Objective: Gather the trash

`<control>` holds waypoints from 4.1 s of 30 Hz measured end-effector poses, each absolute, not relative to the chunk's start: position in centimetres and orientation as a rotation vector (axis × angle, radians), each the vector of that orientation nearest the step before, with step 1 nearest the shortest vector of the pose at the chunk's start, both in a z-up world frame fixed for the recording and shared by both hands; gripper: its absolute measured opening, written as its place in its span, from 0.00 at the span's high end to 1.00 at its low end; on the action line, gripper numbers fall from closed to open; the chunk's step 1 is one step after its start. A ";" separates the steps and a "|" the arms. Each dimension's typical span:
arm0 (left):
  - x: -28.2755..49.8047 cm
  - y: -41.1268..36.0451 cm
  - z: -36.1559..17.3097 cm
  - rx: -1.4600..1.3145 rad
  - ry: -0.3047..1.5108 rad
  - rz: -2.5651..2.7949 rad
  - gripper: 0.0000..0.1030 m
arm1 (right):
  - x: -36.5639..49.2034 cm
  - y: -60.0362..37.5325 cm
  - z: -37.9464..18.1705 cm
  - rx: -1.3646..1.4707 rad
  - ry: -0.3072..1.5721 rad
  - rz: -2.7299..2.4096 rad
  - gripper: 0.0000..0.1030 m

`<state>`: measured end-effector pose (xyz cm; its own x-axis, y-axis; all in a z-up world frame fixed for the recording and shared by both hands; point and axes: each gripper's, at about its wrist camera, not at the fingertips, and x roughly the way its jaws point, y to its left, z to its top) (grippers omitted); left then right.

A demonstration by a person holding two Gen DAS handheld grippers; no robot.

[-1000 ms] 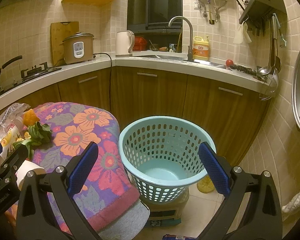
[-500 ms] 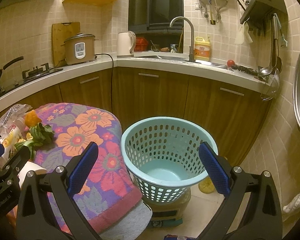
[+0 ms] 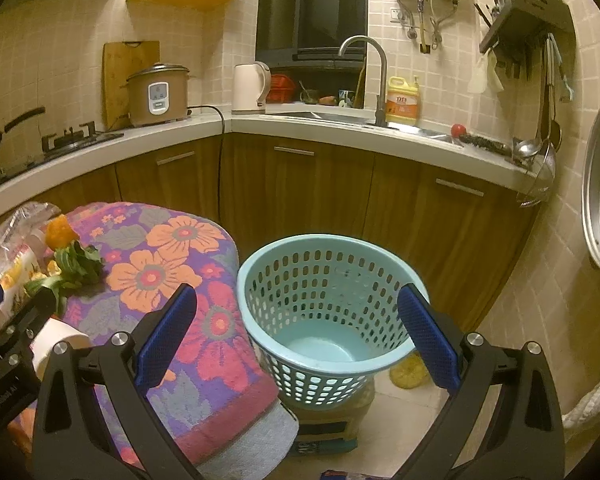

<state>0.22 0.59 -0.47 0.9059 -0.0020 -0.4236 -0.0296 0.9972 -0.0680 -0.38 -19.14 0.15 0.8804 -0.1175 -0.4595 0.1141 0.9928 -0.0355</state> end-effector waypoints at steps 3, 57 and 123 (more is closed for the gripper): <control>0.2 0.6 -0.5 -0.078 0.438 0.013 0.07 | -0.4 -19.1 0.1 0.001 0.480 -0.111 0.07; -10.0 17.9 -4.0 -0.331 0.743 0.262 0.80 | 5.0 -4.9 -5.2 0.089 0.908 0.749 0.35; 15.2 -15.0 -3.9 -0.125 0.863 -0.453 0.56 | 13.8 -34.7 -9.9 0.367 0.834 0.113 0.52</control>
<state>15.20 -15.02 -3.94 0.5617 -0.4333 -0.7048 0.3336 0.8982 -0.2864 13.77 -34.74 -9.92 0.6700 0.2399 -0.7026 0.0451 0.9315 0.3610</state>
